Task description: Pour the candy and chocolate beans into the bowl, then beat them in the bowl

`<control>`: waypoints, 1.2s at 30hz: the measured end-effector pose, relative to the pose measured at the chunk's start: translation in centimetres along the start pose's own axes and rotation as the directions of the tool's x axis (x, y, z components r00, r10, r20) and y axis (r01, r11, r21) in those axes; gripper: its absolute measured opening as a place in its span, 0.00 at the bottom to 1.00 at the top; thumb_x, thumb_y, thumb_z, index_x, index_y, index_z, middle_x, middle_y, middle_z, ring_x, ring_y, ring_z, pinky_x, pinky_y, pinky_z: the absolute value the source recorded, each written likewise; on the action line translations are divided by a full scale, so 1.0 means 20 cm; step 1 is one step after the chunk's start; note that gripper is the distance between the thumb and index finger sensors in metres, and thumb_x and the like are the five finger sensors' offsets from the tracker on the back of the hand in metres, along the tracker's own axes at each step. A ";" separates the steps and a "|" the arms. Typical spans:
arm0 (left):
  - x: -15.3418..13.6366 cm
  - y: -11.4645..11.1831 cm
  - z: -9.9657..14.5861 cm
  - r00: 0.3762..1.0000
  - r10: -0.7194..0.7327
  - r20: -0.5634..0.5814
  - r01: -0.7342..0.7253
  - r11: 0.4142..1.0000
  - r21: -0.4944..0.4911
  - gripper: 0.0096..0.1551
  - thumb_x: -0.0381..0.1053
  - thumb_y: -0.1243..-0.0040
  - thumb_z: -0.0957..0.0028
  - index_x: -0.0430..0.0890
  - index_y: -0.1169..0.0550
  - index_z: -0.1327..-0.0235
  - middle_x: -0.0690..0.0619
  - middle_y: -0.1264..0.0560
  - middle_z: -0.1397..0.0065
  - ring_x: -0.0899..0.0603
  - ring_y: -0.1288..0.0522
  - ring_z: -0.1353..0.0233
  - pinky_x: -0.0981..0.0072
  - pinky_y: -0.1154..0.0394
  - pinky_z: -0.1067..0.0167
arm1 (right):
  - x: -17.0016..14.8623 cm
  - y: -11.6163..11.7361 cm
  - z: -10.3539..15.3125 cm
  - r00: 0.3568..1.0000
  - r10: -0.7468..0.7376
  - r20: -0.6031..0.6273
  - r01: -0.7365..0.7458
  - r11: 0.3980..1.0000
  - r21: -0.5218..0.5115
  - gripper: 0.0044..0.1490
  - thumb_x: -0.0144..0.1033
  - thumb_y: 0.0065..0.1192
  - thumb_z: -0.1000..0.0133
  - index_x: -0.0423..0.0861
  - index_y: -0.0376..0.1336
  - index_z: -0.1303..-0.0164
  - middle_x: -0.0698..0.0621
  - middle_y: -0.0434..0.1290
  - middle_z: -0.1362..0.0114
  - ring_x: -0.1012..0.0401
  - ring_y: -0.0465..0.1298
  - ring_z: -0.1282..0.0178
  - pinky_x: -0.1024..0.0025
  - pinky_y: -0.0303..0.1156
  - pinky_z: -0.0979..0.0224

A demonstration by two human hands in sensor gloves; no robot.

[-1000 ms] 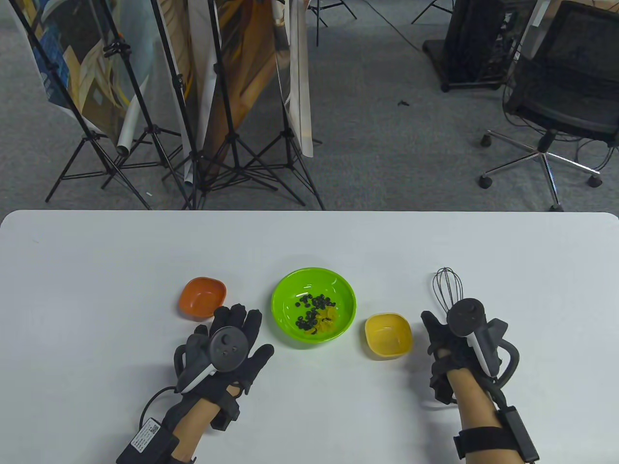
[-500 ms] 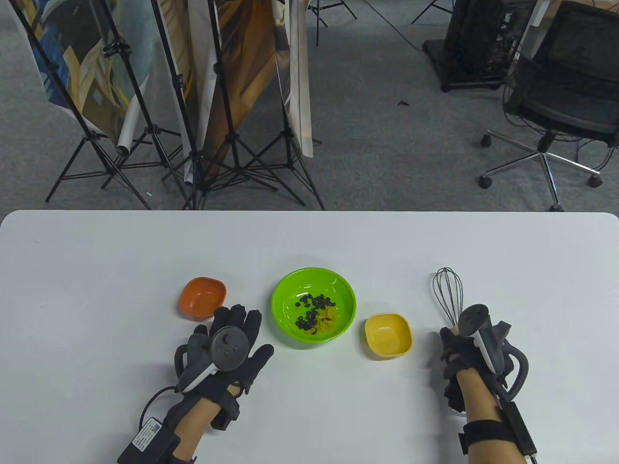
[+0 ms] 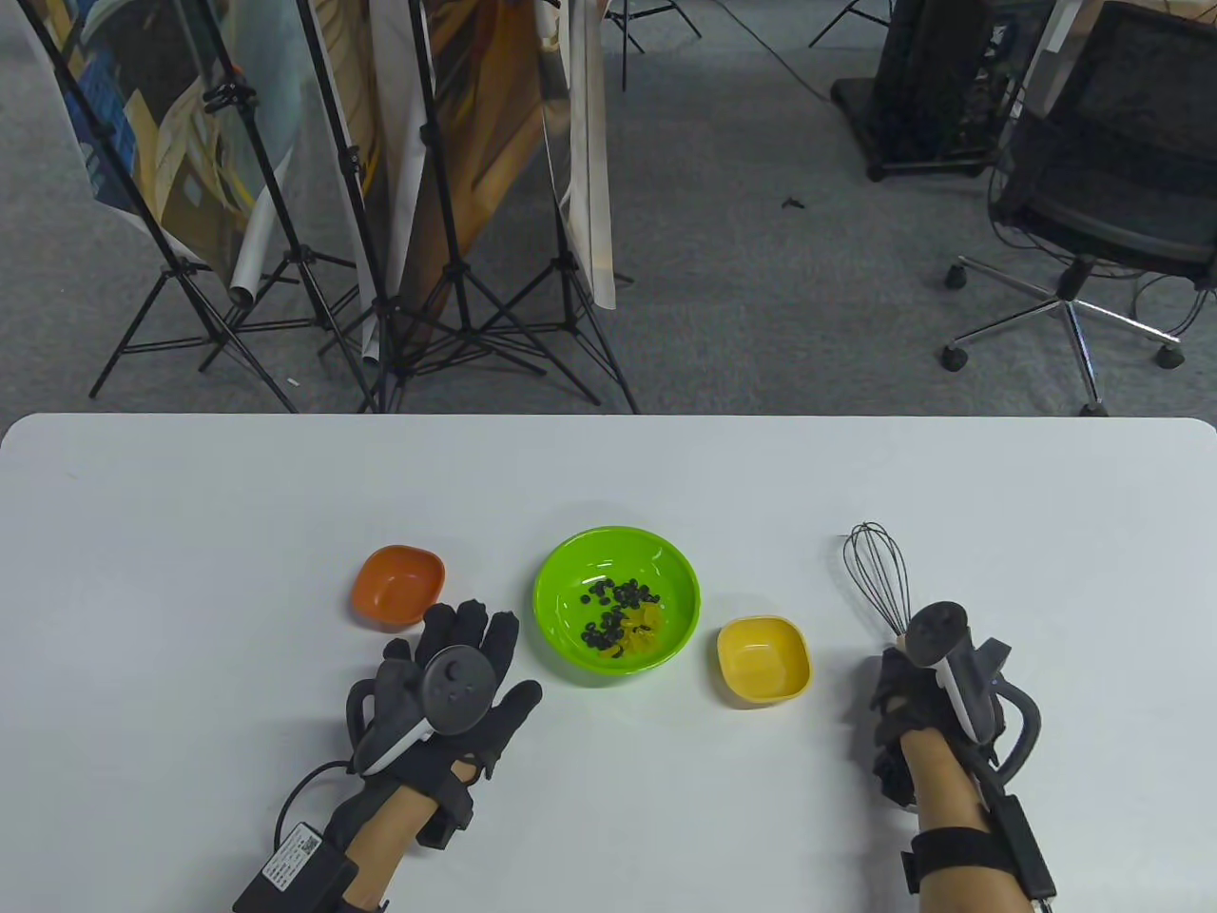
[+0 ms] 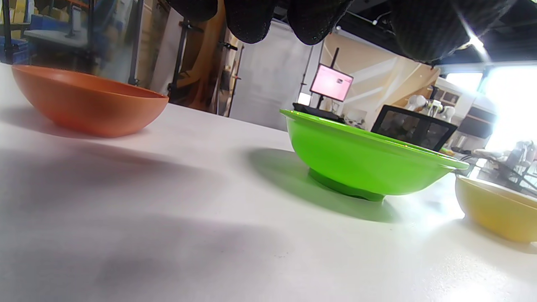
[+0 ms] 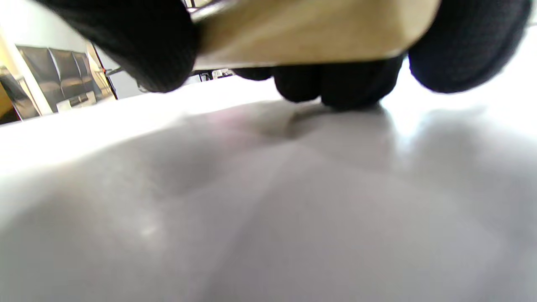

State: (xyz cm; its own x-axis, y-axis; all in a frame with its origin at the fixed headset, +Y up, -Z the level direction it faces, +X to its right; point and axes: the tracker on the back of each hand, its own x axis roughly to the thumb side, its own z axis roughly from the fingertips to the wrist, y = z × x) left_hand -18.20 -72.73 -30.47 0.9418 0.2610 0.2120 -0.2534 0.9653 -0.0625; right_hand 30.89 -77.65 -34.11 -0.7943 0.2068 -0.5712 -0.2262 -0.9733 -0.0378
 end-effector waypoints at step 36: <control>0.03 -0.07 -0.29 0.971 0.181 -0.159 -0.164 0.979 0.120 0.52 0.71 0.44 0.54 0.46 0.42 0.22 0.38 0.38 0.19 0.27 0.25 0.28 0.45 0.17 0.43 | 0.59 -0.27 0.34 0.817 -0.306 0.488 0.296 0.950 0.100 0.34 0.55 0.68 0.48 0.42 0.74 0.40 0.42 0.84 0.62 0.57 0.81 0.85 0.64 0.81 0.87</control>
State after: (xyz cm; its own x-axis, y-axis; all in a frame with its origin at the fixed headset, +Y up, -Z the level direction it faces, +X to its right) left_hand -16.05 -74.04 -35.89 0.9031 0.4276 0.0397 -0.4286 0.9032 0.0207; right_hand 19.01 -69.37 -35.07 -0.8555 0.5149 -0.0550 -0.5060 -0.8537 -0.1232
